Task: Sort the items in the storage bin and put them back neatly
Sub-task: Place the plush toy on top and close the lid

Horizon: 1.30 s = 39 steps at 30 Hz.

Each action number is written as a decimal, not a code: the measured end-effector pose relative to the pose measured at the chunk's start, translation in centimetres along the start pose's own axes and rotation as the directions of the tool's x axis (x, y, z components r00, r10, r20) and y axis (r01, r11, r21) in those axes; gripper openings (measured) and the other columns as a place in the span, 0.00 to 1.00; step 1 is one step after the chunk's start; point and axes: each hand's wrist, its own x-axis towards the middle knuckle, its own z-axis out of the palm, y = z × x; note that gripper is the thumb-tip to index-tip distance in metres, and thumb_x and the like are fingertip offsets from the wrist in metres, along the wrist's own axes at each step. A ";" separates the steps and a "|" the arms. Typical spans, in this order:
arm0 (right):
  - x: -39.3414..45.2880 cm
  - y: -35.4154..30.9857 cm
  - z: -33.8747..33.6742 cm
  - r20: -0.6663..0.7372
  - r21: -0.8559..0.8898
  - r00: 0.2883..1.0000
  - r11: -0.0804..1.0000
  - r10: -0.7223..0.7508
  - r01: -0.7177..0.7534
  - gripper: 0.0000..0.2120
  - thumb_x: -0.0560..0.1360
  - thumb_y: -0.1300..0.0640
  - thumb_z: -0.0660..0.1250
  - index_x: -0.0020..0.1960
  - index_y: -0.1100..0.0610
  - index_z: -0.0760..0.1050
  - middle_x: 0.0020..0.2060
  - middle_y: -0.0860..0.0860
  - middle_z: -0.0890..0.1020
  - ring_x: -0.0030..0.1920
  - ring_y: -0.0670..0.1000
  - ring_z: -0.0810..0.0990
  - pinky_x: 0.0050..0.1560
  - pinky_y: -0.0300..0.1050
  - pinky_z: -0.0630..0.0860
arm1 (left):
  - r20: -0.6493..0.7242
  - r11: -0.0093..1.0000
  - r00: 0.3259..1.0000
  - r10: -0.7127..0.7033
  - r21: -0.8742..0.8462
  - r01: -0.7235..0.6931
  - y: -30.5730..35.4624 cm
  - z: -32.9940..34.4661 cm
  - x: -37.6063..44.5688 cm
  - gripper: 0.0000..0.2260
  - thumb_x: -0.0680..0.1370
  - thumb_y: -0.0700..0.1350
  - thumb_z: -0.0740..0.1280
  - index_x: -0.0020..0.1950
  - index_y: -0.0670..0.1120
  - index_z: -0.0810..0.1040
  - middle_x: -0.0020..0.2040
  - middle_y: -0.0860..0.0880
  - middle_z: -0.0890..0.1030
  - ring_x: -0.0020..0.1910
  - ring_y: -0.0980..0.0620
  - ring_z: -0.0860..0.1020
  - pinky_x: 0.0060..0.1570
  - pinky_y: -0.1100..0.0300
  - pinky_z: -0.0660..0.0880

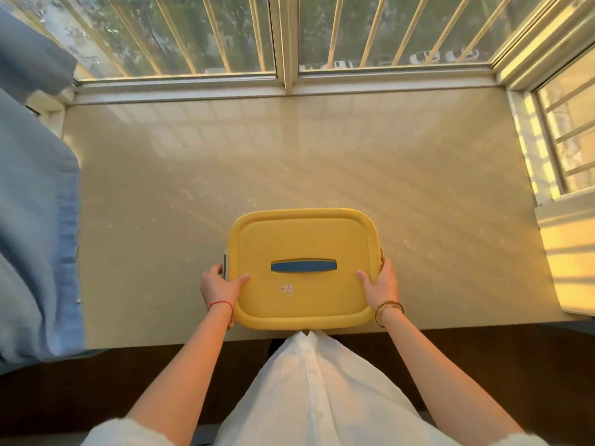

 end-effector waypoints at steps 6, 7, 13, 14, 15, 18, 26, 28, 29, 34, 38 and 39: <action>-0.3 -0.3 0.4 -0.154 0.035 0.988 0.999 0.002 0.003 0.28 0.71 0.53 0.72 0.66 0.56 0.63 0.62 0.54 0.71 0.61 0.55 0.72 0.59 0.53 0.73 | -0.044 1.000 0.999 -0.013 -0.027 0.012 0.3 0.2 -0.6 0.30 0.67 0.47 0.78 0.65 0.40 0.72 0.61 0.41 0.78 0.59 0.41 0.77 0.57 0.46 0.75; -0.5 -0.5 0.6 -0.187 0.034 0.982 0.999 -0.002 0.008 0.27 0.71 0.54 0.72 0.64 0.57 0.63 0.61 0.54 0.71 0.60 0.54 0.72 0.57 0.51 0.73 | -0.049 0.999 0.999 -0.015 -0.038 0.013 0.5 0.3 -0.8 0.30 0.67 0.46 0.78 0.65 0.40 0.72 0.61 0.41 0.78 0.59 0.41 0.77 0.57 0.47 0.75; -0.7 -0.8 0.5 -0.232 0.010 0.972 0.999 -0.027 0.030 0.25 0.71 0.56 0.72 0.62 0.58 0.64 0.60 0.54 0.70 0.52 0.48 0.69 0.51 0.47 0.72 | -0.058 0.999 0.998 -0.004 -0.046 0.001 0.5 0.4 -1.1 0.28 0.68 0.46 0.77 0.65 0.41 0.73 0.61 0.41 0.79 0.58 0.42 0.78 0.57 0.48 0.75; -0.7 -0.7 0.5 -0.229 0.015 0.973 0.999 -0.028 0.033 0.25 0.71 0.56 0.72 0.62 0.58 0.64 0.60 0.54 0.70 0.53 0.48 0.69 0.52 0.48 0.72 | -0.053 0.999 0.999 0.000 -0.041 -0.002 0.4 0.4 -1.2 0.28 0.68 0.46 0.77 0.66 0.41 0.73 0.61 0.41 0.78 0.59 0.42 0.77 0.57 0.48 0.75; -0.6 -0.6 0.5 -0.221 0.029 0.975 0.999 -0.028 0.035 0.25 0.71 0.56 0.72 0.62 0.57 0.64 0.61 0.54 0.70 0.55 0.49 0.70 0.54 0.49 0.73 | -0.046 0.999 0.999 0.005 -0.036 -0.006 0.4 0.4 -1.2 0.28 0.69 0.46 0.76 0.66 0.41 0.72 0.62 0.41 0.78 0.59 0.41 0.77 0.58 0.47 0.75; -0.5 -0.4 0.5 -0.193 0.058 0.981 0.998 -0.024 0.036 0.26 0.71 0.56 0.72 0.64 0.57 0.64 0.61 0.54 0.70 0.62 0.54 0.71 0.59 0.52 0.72 | -0.019 0.999 1.000 0.018 -0.041 -0.019 0.3 0.3 -1.1 0.29 0.70 0.46 0.76 0.68 0.41 0.71 0.62 0.41 0.77 0.60 0.41 0.76 0.59 0.48 0.74; -1.0 -3.6 2.9 0.146 -0.555 0.825 0.645 -0.546 0.525 0.38 0.75 0.62 0.65 0.77 0.48 0.47 0.77 0.49 0.48 0.77 0.53 0.44 0.76 0.54 0.46 | -0.008 0.997 1.000 -0.004 -0.076 0.003 0.3 0.0 -0.6 0.29 0.68 0.47 0.77 0.66 0.41 0.72 0.62 0.41 0.78 0.59 0.42 0.77 0.59 0.48 0.74; -0.7 -4.4 3.6 0.295 -0.539 0.804 0.605 -0.516 0.586 0.35 0.76 0.50 0.64 0.76 0.46 0.48 0.77 0.46 0.45 0.77 0.53 0.39 0.75 0.58 0.40 | -0.012 0.997 1.000 -0.003 -0.073 0.002 0.2 0.0 -0.6 0.30 0.68 0.47 0.77 0.66 0.41 0.73 0.61 0.42 0.79 0.59 0.43 0.78 0.59 0.48 0.75; -0.5 -4.4 3.8 0.323 -0.548 0.808 0.599 -0.493 0.584 0.37 0.75 0.44 0.64 0.77 0.45 0.47 0.77 0.45 0.43 0.76 0.53 0.37 0.74 0.58 0.37 | -0.016 0.997 1.000 0.000 -0.071 -0.001 0.1 -0.1 -0.6 0.30 0.68 0.48 0.78 0.66 0.42 0.73 0.61 0.42 0.79 0.58 0.43 0.78 0.58 0.48 0.75; 0.0 -3.6 4.0 0.356 -0.609 0.807 0.538 -0.470 0.582 0.46 0.70 0.37 0.66 0.76 0.44 0.41 0.76 0.46 0.39 0.75 0.54 0.33 0.74 0.59 0.36 | -0.067 0.999 0.997 0.034 -0.034 -0.036 0.1 0.1 -1.0 0.27 0.68 0.49 0.77 0.65 0.43 0.75 0.59 0.44 0.81 0.56 0.44 0.80 0.56 0.50 0.76; 0.1 -3.7 4.4 0.342 -0.628 0.816 0.532 -0.467 0.568 0.46 0.71 0.38 0.66 0.76 0.44 0.40 0.76 0.46 0.39 0.75 0.54 0.33 0.73 0.58 0.35 | -0.127 0.996 0.988 0.089 0.028 -0.086 0.3 0.3 -1.7 0.25 0.69 0.49 0.76 0.64 0.45 0.77 0.56 0.46 0.83 0.52 0.46 0.81 0.49 0.56 0.76; 0.1 -3.6 4.4 0.338 -0.630 0.817 0.532 -0.467 0.565 0.46 0.71 0.38 0.66 0.76 0.44 0.40 0.76 0.46 0.38 0.75 0.54 0.32 0.73 0.58 0.35 | -0.135 0.994 0.986 0.101 0.044 -0.096 0.3 0.4 -1.8 0.25 0.69 0.48 0.76 0.64 0.45 0.77 0.55 0.46 0.83 0.52 0.46 0.81 0.49 0.56 0.76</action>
